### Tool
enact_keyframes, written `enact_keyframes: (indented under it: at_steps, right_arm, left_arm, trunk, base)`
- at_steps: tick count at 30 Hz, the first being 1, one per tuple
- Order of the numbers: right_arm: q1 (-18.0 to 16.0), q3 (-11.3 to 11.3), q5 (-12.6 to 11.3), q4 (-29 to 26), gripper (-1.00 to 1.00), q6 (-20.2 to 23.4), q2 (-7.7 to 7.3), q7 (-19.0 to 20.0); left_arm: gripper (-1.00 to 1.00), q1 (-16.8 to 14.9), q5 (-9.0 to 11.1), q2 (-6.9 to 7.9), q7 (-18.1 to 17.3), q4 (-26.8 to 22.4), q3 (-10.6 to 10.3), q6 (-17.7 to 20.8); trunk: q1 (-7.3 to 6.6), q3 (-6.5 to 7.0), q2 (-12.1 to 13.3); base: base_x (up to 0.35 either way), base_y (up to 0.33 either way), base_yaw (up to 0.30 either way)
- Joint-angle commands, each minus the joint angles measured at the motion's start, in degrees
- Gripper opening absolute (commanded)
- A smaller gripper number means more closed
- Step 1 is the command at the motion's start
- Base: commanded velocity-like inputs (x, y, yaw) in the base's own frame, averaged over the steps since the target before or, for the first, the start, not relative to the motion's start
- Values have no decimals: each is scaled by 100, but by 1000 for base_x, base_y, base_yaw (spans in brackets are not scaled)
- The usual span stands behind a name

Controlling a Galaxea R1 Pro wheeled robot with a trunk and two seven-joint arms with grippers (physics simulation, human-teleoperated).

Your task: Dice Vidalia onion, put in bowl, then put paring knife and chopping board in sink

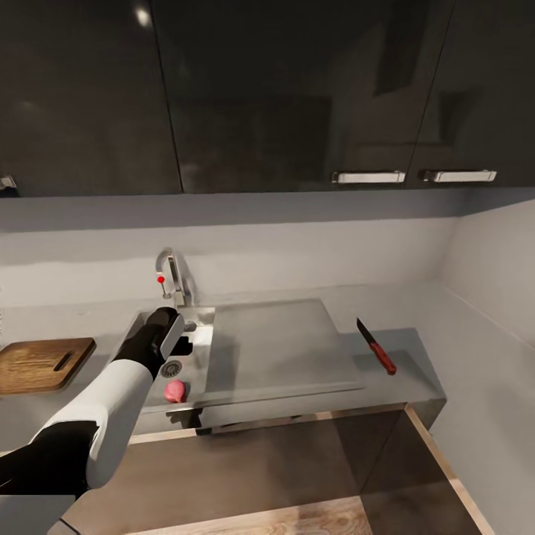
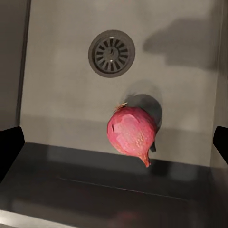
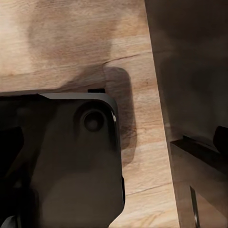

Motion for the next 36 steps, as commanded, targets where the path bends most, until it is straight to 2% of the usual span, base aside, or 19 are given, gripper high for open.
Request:
enact_keyframes:
  at_steps: [1,36]
  right_arm:
    - [-5,51,-57,4,100,-20,3,-17]
    - [-5,51,-57,4,100,-20,6,-8]
  left_arm:
    - [100,-5,60,-5,57,-3,23,7]
    - [100,-5,60,2,57,146,21,3]
  trunk:
    - [3,-17,-13]
    - [3,-328,-13]
  base:
    - [0,0,0]
    - [33,0,0]
